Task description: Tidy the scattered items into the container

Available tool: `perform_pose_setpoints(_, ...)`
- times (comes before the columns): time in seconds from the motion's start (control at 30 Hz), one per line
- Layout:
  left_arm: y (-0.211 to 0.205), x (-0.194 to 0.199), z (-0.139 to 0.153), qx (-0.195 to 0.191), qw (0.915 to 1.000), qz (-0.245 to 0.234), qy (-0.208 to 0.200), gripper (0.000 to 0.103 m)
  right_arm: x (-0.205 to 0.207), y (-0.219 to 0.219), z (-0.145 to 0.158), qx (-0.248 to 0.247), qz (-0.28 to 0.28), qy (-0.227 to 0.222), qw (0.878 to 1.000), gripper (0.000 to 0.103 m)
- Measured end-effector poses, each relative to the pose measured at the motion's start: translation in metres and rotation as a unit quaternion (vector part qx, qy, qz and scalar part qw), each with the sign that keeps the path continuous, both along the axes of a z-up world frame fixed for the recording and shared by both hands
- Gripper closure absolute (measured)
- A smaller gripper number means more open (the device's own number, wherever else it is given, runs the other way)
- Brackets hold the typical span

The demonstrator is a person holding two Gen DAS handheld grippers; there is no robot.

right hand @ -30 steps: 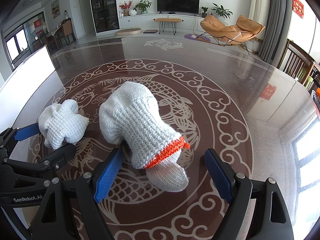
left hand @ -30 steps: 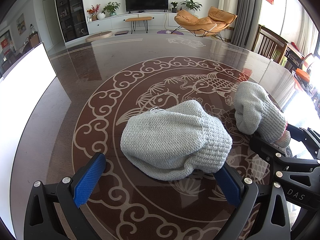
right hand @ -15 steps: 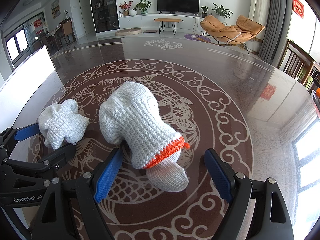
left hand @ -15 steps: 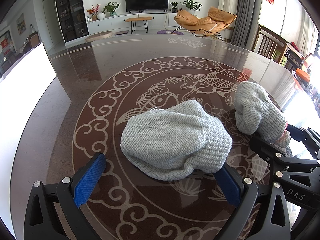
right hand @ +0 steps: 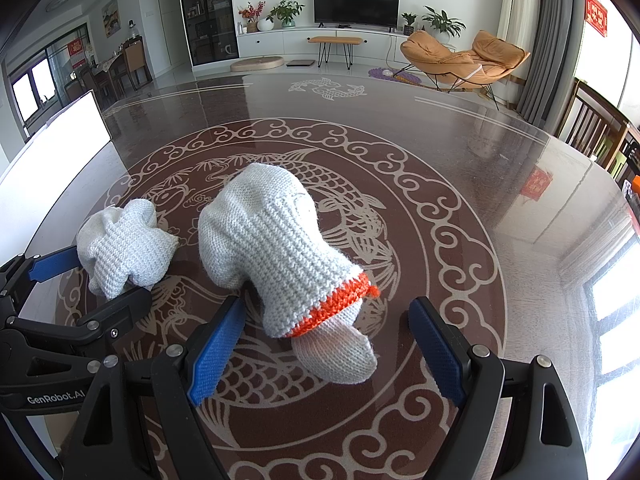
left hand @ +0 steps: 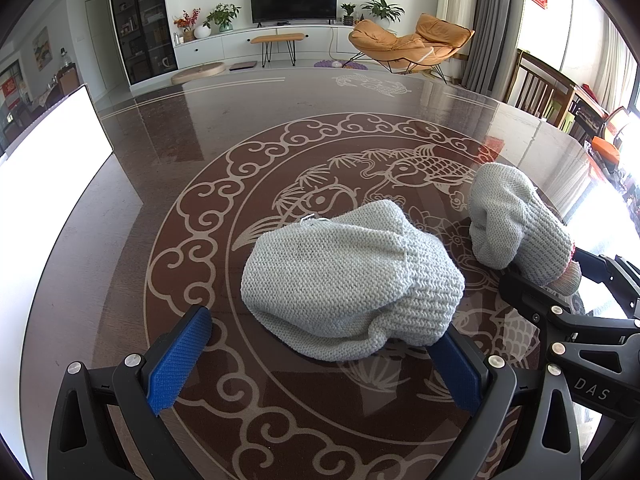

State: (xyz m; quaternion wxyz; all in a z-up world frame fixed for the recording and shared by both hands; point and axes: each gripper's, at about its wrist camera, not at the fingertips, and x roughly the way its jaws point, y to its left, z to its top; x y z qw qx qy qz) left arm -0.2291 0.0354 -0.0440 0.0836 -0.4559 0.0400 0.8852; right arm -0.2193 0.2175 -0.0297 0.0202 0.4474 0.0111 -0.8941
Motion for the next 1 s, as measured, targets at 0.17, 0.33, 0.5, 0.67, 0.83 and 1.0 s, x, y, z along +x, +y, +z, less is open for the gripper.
perform_pose_setpoints(0.17, -0.0005, 0.0001, -0.0003, 0.0, 1.0, 0.0, 0.0, 0.0, -0.0006, -0.0002, 0.0002, 0.0, 0.0, 0.0, 1.0, 0.018)
perform_pose_setpoints(0.33, 0.0001, 0.0, 0.0001, 0.0, 1.0, 0.0, 0.0, 0.0, -0.0007, -0.0001, 0.0002, 0.0, 0.0, 0.0, 1.0, 0.018)
perform_pose_setpoints(0.5, -0.0006, 0.0, -0.0003, 0.0, 1.0, 0.0, 0.0, 0.0, 0.0001, 0.0002, -0.0001, 0.0, 0.0, 0.0, 1.0, 0.018)
perform_pose_setpoints(0.67, -0.0007, 0.0001, -0.0003, 0.0, 1.0, 0.0, 0.0, 0.0, 0.0004, 0.0, 0.0001, 0.0, 0.0, 0.0, 1.0, 0.018)
perform_pose_setpoints(0.83, -0.0008, 0.0002, -0.0004, 0.0, 1.0, 0.0, 0.0, 0.0, 0.0003, -0.0002, 0.0003, 0.0, 0.0, 0.0, 1.0, 0.018)
perform_pose_setpoints(1.0, -0.0005, 0.0002, -0.0001, 0.0, 1.0, 0.0, 0.0, 0.0, 0.0007, 0.0, 0.0001, 0.0, 0.0, 0.0, 1.0, 0.018)
